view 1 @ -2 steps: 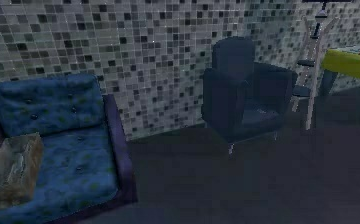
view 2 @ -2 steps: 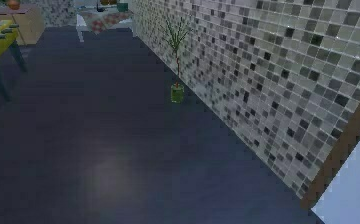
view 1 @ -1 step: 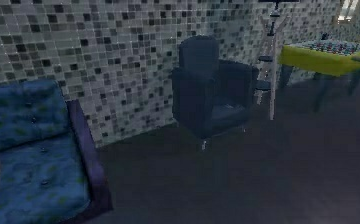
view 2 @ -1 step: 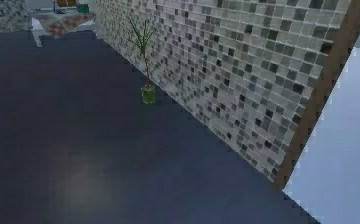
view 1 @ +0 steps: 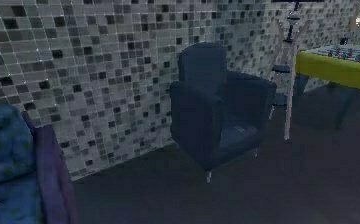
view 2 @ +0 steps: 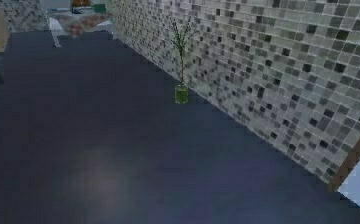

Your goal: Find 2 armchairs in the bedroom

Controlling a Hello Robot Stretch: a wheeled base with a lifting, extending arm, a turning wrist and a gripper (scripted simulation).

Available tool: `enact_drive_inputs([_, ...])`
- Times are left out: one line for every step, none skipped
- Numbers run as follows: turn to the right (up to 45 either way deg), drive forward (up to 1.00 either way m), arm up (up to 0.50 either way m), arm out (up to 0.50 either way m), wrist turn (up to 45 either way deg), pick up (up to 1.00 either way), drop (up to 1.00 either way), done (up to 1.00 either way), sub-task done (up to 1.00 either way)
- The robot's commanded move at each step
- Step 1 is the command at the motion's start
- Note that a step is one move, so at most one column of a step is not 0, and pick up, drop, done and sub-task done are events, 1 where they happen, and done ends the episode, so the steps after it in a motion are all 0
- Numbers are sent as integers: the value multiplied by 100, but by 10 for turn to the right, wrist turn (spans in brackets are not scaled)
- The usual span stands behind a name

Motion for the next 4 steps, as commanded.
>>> enact_drive_inputs([-450, 0, 0, 0, 0, 0, 0, 0, 0])
enact_drive_inputs([-120, 0, 0, 0, 0, 0, 0, 0, 0])
enact_drive_inputs([0, 0, 0, 0, 0, 0, 0, 0, 100])
enact_drive_inputs([450, 0, 0, 0, 0, 0, 0, 0, 0])
